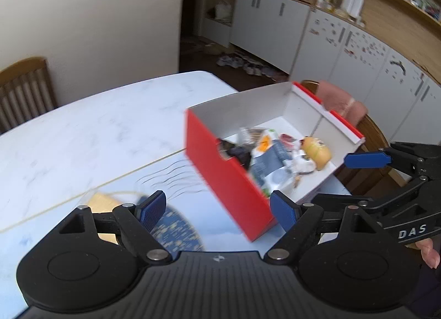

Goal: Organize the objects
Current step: 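Move both tools back toward the remaining items on the table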

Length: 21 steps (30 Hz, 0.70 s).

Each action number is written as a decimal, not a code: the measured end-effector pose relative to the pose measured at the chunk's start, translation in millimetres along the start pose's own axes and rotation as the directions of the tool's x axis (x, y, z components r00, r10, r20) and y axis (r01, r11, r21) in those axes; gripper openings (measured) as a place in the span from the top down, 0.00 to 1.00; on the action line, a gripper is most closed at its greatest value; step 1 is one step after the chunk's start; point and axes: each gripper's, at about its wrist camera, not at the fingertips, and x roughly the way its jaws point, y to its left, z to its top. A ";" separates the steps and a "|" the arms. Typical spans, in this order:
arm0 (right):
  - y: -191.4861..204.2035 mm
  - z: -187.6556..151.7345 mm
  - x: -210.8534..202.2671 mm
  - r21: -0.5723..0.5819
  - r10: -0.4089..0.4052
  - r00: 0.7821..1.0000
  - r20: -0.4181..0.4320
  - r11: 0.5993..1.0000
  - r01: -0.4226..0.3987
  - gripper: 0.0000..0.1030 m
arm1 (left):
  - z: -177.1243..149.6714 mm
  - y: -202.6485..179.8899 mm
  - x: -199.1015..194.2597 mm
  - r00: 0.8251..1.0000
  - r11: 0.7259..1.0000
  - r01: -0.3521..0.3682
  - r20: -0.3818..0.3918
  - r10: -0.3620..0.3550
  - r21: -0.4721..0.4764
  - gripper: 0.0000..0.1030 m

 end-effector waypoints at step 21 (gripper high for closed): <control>101.5 -8.4 51.5 -0.053 0.022 0.997 -0.069 0.998 -0.026 0.01 | -104.2 112.2 -38.0 0.995 0.995 -0.086 0.043 0.088 -0.047 0.00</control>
